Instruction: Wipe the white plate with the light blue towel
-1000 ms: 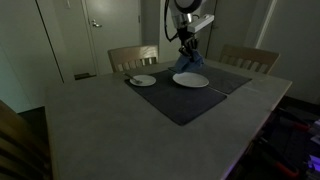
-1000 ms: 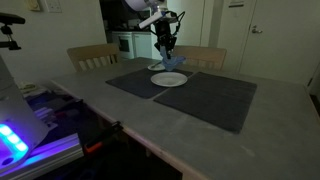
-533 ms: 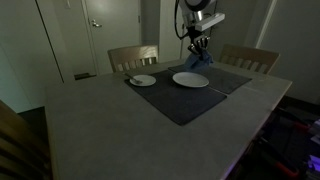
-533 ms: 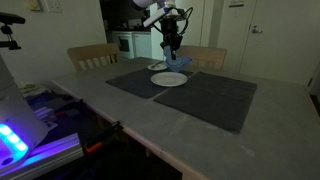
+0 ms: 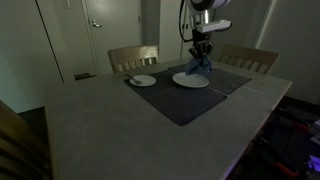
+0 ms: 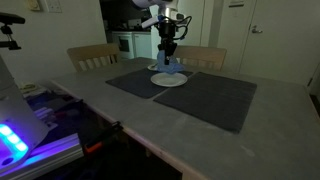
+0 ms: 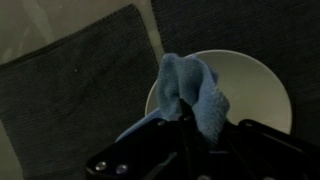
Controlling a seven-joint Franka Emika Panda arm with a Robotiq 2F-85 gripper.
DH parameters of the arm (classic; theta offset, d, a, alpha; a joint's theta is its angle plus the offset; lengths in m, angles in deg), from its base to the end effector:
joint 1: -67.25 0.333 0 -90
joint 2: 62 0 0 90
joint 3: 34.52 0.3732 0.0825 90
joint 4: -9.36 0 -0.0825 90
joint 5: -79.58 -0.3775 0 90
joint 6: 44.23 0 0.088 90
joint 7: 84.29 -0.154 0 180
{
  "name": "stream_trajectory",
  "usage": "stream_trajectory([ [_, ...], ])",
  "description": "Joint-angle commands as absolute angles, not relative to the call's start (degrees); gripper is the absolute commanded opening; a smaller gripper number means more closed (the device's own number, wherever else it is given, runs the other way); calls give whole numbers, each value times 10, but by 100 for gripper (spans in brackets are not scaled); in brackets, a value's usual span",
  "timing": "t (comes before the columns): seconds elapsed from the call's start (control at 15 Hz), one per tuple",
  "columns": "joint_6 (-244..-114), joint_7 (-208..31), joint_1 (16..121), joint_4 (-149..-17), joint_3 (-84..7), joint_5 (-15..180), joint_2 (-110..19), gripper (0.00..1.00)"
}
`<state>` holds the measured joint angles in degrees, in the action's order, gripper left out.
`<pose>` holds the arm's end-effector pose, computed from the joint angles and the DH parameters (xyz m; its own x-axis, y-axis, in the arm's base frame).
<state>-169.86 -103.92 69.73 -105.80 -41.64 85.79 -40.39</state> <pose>0.5876 -0.0537 0.2652 0.9259 -0.3493 -0.1441 -0.3229 -0.9295 0.1784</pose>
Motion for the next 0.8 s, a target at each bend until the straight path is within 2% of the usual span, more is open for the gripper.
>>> stream_trajectory([
  [0.0,-1777,-1045,692,-1101,-404,838,-430,2],
  [0.07,-1742,-1043,694,-1072,-410,853,-407,10],
  [0.67,-1766,-1045,695,-1079,-407,849,-409,10],
  [0.73,-1766,-1045,695,-1079,-407,849,-409,2],
])
